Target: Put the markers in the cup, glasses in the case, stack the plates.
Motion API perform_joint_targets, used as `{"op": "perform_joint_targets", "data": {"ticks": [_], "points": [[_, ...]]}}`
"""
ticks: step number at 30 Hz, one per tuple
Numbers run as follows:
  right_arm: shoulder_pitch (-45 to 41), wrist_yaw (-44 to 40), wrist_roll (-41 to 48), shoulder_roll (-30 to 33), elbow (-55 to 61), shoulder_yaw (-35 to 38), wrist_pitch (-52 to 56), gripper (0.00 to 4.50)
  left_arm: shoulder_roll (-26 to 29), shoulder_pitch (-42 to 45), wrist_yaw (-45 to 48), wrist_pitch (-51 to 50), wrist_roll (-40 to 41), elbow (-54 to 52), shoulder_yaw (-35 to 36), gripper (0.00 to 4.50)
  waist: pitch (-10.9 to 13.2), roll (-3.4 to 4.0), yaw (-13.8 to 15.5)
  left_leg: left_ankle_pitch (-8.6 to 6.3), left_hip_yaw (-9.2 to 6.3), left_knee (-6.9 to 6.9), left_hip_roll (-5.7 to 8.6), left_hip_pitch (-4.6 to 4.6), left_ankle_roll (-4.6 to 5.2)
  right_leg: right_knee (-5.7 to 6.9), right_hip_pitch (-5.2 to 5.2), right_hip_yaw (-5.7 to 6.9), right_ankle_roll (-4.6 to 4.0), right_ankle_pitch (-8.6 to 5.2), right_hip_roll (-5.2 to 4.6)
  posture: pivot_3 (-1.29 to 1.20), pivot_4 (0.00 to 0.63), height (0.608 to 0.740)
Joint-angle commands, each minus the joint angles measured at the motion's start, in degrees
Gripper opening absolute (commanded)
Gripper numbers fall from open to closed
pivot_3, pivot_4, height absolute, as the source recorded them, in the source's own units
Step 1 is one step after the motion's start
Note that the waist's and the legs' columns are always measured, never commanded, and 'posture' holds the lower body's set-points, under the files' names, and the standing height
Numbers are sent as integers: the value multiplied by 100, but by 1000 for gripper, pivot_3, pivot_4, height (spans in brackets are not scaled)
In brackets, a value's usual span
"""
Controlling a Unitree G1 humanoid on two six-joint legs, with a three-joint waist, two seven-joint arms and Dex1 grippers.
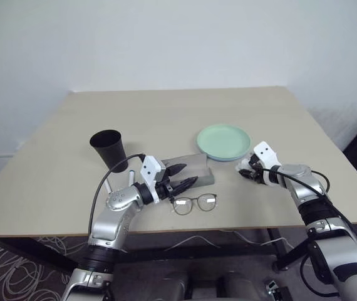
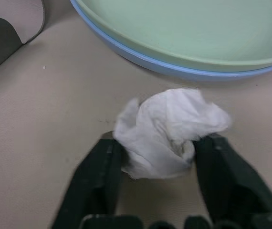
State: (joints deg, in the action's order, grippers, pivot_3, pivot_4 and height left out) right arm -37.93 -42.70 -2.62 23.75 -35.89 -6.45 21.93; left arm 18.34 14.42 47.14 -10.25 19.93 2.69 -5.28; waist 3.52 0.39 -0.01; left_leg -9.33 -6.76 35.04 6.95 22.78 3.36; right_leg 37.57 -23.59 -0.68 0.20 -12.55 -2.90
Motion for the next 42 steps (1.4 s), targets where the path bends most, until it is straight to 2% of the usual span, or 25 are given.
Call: {"op": "perform_joint_targets", "data": {"ticks": [1,3,4,8,13,17,21,24,28,36,42], "points": [[-131,-6,87,37,282,59,-19,793,22,122,2,117,-19,-93,81,2986,0,0,0,0,0,0,0,0,0,0,-1,0,0,0,0,0,0,736],[-113,-73,114,68,376,44,2,133,24,128,0,120,-19,-85,84,2986,0,0,1,0,0,0,0,0,0,0,-1,0,0,0,0,0,0,736],[-101,-133,133,97,455,37,13,25,26,131,-3,122,-20,-82,86,2986,0,0,1,0,0,0,0,0,0,0,-1,0,0,0,0,0,0,736],[-127,-432,247,238,771,75,-107,25,44,121,0,125,-15,-89,94,2986,0,0,1,0,0,0,0,4,0,-1,-3,1,1,-1,-1,0,0,736],[-608,-485,349,201,706,156,-414,25,66,130,7,133,-13,-67,101,2986,2,-1,-8,-1,0,0,0,6,1,-3,-3,1,3,-1,-3,0,0,736],[-1054,-278,239,-44,91,56,-701,25,46,155,-3,159,-32,-33,79,2986,2,-2,-1,-1,-2,-3,-2,5,1,-2,-7,4,2,-1,-1,0,0,736],[-1680,178,-79,-411,-1302,-114,-1305,25,23,174,-26,191,-40,-7,75,2986,2,-2,-2,0,-3,-4,-2,3,1,-6,-4,6,2,-1,0,0,0,736],[-1949,249,-118,-537,-1899,-107,-1606,25,17,170,-48,208,-43,0,88,2986,2,-2,26,0,-5,-6,-1,5,1,-12,-5,9,3,-1,2,0,0,736],[-2234,345,-169,-676,-2584,-83,-1910,1107,1,92,-114,200,-40,-103,92,2986,2,-2,0,0,-3,-10,2,4,1,-13,-10,1,7,-1,6,0,0,736],[-2327,440,-239,-683,-2943,-53,-2253,3929,23,18,-156,182,-20,-181,98,2986,2,0,-1,0,-4,-22,1,-3,0,-7,-12,-4,4,-2,9,0,0,736],[-2043,-7,55,-512,-2488,143,-2551,3929,109,118,-34,133,-50,-112,44,2986,2,0,1,0,-4,-22,1,-4,0,-6,-12,-4,4,-2,9,0,0,736]]}}
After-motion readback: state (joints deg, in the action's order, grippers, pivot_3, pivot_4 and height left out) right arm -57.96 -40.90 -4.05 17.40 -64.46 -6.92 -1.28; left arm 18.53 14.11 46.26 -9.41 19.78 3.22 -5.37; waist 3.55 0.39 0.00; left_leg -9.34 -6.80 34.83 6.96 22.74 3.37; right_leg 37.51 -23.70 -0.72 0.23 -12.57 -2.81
